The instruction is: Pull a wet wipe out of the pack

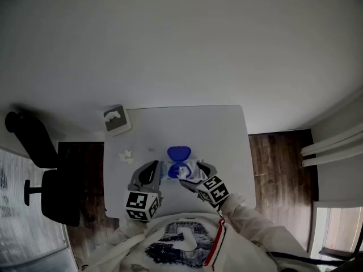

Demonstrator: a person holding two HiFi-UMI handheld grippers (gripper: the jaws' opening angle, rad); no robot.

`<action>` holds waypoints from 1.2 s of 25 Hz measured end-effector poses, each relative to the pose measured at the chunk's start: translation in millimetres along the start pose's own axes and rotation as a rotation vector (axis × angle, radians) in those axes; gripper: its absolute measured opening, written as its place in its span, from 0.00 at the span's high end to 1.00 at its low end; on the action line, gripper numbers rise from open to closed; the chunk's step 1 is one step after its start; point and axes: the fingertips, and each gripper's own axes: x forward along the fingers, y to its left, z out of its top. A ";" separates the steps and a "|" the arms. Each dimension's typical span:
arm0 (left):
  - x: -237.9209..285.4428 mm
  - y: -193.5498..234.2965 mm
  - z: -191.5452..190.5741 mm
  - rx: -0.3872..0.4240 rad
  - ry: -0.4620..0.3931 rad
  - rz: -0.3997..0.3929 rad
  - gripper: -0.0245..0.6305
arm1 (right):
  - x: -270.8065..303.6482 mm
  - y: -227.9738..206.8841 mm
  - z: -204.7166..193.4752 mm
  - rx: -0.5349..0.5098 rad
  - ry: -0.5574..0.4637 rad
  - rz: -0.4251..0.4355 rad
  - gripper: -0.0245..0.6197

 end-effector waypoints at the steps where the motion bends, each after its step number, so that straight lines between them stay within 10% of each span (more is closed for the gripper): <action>1: -0.8 0.6 -0.3 0.000 0.001 0.003 0.96 | 6.0 -1.0 -6.5 -0.022 0.020 -0.002 0.31; 30: -6.6 0.5 -10.3 0.008 0.044 0.037 0.96 | 68.0 8.3 -59.2 -0.174 0.215 -0.026 0.65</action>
